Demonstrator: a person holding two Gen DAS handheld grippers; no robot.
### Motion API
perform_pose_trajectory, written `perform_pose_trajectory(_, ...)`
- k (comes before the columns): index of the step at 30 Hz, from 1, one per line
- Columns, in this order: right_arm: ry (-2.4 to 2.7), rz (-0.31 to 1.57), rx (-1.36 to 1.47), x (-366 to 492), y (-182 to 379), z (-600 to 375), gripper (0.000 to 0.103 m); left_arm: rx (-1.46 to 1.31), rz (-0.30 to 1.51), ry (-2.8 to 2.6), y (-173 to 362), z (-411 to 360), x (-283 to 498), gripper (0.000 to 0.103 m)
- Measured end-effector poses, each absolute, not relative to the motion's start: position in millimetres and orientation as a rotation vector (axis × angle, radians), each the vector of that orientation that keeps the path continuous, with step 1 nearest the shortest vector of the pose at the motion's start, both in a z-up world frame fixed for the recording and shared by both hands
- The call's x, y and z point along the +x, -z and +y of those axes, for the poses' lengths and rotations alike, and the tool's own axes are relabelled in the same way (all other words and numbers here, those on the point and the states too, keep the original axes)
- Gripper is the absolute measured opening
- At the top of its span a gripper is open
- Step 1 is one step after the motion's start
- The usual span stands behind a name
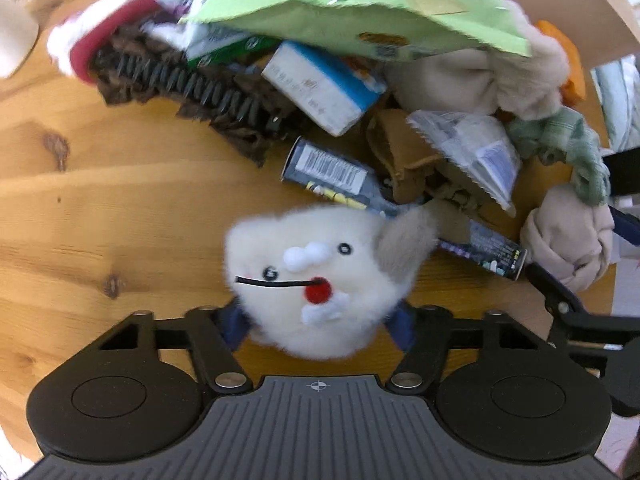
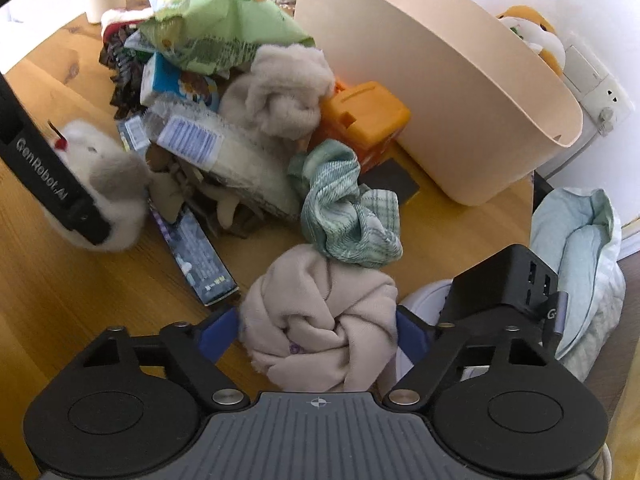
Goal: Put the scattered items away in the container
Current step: 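Grasp the white plush mouse with the left tool while the right tool grasps the beige knotted sock, then carry the plush mouse and sock into the beige basket and release both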
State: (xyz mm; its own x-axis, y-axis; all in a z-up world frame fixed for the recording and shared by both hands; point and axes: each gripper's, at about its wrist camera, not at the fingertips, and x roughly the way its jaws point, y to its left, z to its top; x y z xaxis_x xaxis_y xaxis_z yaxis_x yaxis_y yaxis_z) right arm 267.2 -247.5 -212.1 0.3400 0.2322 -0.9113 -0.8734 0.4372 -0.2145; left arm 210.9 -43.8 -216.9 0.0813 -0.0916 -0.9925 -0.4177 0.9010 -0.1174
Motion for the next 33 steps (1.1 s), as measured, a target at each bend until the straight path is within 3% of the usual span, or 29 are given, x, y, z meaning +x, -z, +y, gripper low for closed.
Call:
perform_pose_trajectory(4, -0.835, 0.947, -0.802, 266, 213, -249, 0.063, -0.401, 1.470, -0.230, 215, -45, 211, 0.037)
perform_pose_trajectory(7, -0.835, 0.936, -0.799, 263, 212, -250, 0.050, -0.406, 1.470, -0.219, 214, -43, 209, 0.027)
perform_pose_trajectory(14, -0.838, 0.982, -0.748, 256, 202, -260, 0.038, -0.381, 1.464, -0.212, 207, -36, 202, 0.024)
perform_pose_trajectory(33, -0.809, 0.808, -0.599, 258, 113, -270, 0.038, -0.322, 1.277, -0.218, 123, 0, 208, 0.024)
